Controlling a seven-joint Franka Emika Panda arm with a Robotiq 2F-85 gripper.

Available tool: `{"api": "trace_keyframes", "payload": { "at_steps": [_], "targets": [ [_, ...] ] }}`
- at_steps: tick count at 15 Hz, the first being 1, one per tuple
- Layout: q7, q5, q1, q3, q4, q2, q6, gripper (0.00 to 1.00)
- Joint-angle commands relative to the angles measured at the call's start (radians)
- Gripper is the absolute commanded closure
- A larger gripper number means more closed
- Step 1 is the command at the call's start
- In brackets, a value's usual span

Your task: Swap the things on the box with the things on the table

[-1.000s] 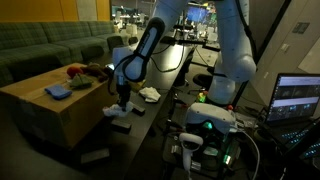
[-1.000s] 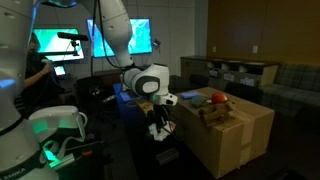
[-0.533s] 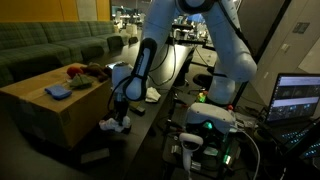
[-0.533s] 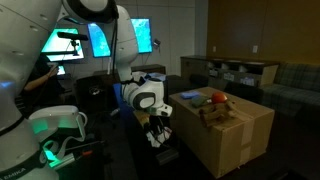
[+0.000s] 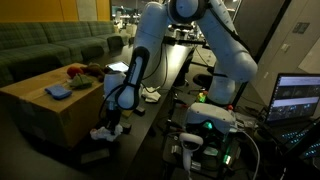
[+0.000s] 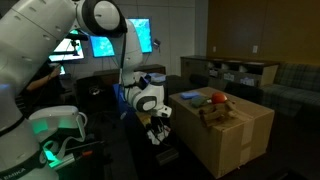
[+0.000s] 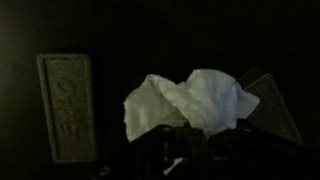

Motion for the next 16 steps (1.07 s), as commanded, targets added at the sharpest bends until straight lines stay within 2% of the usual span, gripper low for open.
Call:
{"api": "trace_keyframes", "payload": {
  "at_steps": [1, 10, 11, 12, 16],
  "targets": [
    [0.018, 0.017, 0.031, -0.011, 0.06, 0.043, 0.021, 0.99],
    [0.067, 0.012, 0.095, -0.067, 0.115, 0.084, 0.012, 0.98],
    [0.076, 0.011, 0.107, -0.078, 0.12, 0.087, 0.011, 0.7],
    [0.083, 0.011, 0.114, -0.085, 0.121, 0.087, 0.009, 0.69],
    [0.115, 0.003, 0.158, -0.134, 0.117, 0.073, 0.013, 0.4]
  ]
}}
